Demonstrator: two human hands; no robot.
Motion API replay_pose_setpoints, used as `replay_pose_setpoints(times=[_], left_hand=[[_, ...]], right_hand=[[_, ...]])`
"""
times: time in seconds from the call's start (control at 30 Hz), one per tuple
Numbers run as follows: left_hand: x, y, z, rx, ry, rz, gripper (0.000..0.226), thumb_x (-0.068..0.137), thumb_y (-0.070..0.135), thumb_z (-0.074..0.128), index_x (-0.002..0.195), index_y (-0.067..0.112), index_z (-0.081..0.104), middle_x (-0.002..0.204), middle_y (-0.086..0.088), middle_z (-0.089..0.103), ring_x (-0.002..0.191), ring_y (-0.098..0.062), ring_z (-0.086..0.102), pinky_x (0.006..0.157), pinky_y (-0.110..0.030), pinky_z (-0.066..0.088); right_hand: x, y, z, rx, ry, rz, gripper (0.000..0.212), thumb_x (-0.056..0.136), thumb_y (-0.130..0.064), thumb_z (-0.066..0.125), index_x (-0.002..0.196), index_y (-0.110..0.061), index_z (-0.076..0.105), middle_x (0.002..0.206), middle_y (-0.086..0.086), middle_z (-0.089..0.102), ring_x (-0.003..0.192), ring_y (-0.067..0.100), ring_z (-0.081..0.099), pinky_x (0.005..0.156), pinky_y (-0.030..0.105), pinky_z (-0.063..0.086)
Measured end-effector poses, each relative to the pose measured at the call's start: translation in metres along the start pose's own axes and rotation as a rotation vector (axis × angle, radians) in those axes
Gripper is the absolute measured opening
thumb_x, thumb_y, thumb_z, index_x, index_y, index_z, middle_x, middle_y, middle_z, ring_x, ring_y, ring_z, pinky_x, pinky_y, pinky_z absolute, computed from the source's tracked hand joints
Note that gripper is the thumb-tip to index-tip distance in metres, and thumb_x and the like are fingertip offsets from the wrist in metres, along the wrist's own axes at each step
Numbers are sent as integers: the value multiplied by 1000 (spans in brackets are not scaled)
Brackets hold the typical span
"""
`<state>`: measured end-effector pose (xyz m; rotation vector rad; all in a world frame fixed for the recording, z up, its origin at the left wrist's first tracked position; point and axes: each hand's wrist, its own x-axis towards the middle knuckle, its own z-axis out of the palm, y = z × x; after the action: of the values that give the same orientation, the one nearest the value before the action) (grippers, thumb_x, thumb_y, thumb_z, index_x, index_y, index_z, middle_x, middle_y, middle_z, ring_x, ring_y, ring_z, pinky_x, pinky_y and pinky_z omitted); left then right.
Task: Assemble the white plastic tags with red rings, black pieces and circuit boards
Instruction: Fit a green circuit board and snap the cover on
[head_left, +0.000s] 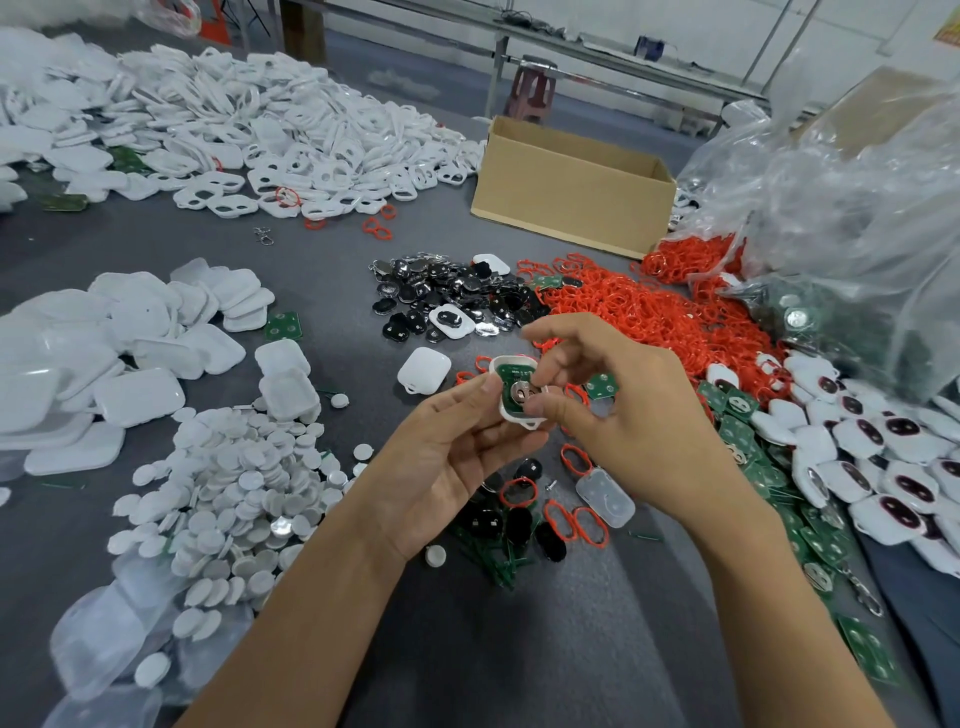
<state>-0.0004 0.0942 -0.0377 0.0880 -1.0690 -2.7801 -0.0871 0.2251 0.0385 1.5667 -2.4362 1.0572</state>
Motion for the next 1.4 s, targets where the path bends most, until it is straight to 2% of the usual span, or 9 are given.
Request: replay_pose_setpoints(times=[0.13,0.33,0.53,0.77,0.9,1.0,1.2,1.3,1.4], left_hand=[[0,0,-1,-13,6,5,26,87,27,62,101,11,77,105,-11,74,94,-18,72,83,-30,58],[1,-1,-1,-16,9,6,26,85,28,64,101,12,77,106,-12,73,98,-19,72,86,-31,57],[0,-1,-1,-21,5,3,26,88,27,61,102,11,77,107,-13,73,97,-18,72,85,-29,57],[1,0,2,1,51,8,26,86,20,59,97,5,77,102,-13,74,90,-18,73,80,-28,59],[1,0,4,68,55,15,30,86,17,58,108,-1,68,107,-17,71,96,-20,71,83,-29,58],[1,0,5,156,77,35,38,85,15,60,117,-5,63,111,-22,67,102,-26,66,89,-33,57],[-1,3,4,197,112,26,26,82,17,62,104,4,68,94,-15,75,75,-20,73,66,-27,59],[-1,6,5,188,126,23,21,84,15,61,100,5,69,92,-17,75,75,-20,74,63,-27,59],[0,10,5,191,185,51,14,94,6,54,99,3,67,85,-14,75,70,-17,73,60,-26,59]], right_hand=[[0,0,-1,-6,4,-5,51,77,-11,79,122,-22,56,91,-11,68,84,1,59,79,5,38],[-1,-2,0,0,10,-16,43,78,-8,77,115,-19,56,90,-12,69,92,2,61,83,3,37],[-1,-3,-1,4,4,9,41,77,-11,79,109,-20,55,88,-13,70,88,-5,60,76,0,34],[-1,-1,3,-19,-15,35,42,77,-14,79,108,-24,52,87,-12,71,83,1,62,74,3,36],[-2,4,6,-60,-32,22,43,77,-11,78,110,-22,53,86,-12,70,77,-4,58,68,2,33],[-2,6,9,-84,-49,19,47,76,-11,77,114,-23,52,88,-14,68,82,3,61,72,6,38],[-4,1,17,-119,-1,-6,46,78,-15,74,118,-24,54,93,-17,65,91,8,61,80,34,50],[-4,0,20,-104,11,-31,48,79,-13,75,121,-23,55,95,-18,65,94,8,61,82,34,50],[-2,2,19,-28,34,-32,44,82,-10,73,122,-20,57,100,-14,69,94,4,63,86,23,47]])
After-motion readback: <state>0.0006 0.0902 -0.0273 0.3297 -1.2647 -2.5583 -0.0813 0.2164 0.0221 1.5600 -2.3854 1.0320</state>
